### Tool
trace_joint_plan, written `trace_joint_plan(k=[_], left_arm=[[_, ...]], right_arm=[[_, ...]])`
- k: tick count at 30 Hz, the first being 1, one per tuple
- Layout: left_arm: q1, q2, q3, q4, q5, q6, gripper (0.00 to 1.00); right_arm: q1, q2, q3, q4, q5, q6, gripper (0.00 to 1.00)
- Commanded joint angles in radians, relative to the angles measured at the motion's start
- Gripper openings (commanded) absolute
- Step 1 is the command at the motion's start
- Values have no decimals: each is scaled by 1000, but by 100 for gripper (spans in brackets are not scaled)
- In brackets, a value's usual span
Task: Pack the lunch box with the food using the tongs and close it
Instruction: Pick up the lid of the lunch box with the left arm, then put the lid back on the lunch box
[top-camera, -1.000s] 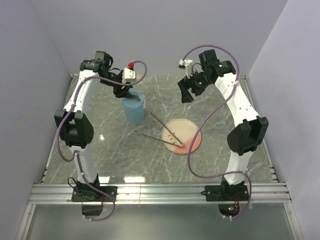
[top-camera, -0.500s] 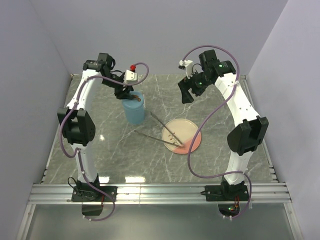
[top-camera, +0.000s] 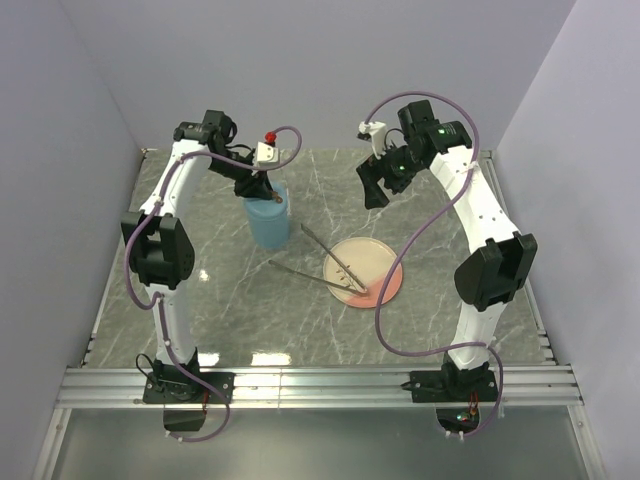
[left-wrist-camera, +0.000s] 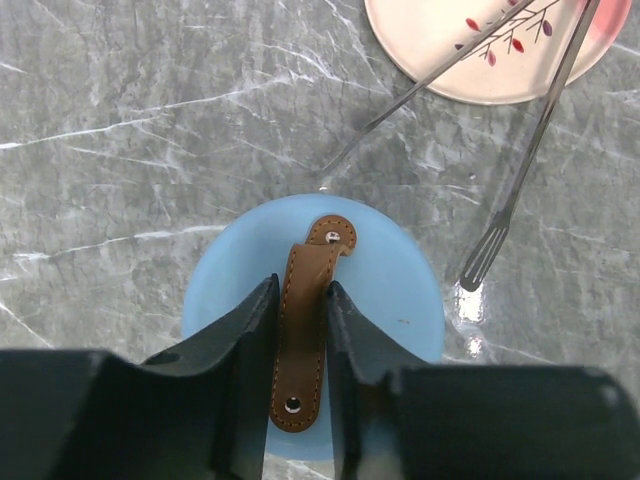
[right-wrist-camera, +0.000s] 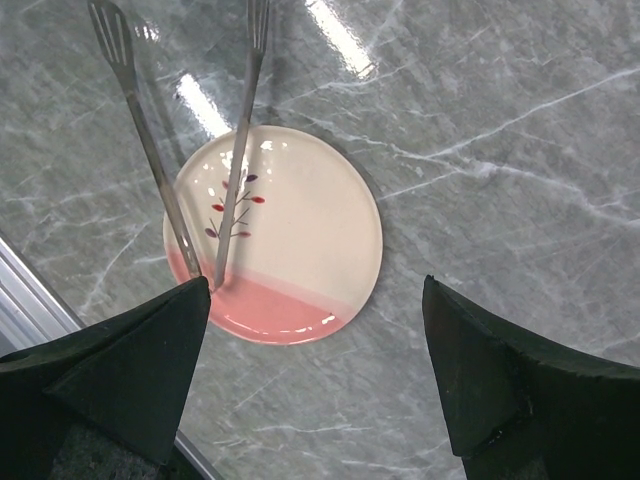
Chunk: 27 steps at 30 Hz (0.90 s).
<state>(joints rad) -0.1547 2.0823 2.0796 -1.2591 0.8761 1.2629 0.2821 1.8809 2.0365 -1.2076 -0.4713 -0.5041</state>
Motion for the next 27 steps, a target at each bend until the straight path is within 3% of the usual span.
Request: trace_joint_plan(k=[1, 6, 23, 27], left_arm=[[-3, 1, 14, -8, 17, 6, 27], [-3, -31, 13, 0, 24, -26, 13], [66, -192, -133, 294, 176, -375, 9], [66, -231, -272, 427, 173, -546, 3]], right_arm=[[-14, -5, 44, -13, 2, -13, 93], [-15, -3, 42, -17, -7, -11, 93], [-18, 11, 65, -38, -13, -17, 93], [-18, 4, 51, -32, -12, -16, 93]])
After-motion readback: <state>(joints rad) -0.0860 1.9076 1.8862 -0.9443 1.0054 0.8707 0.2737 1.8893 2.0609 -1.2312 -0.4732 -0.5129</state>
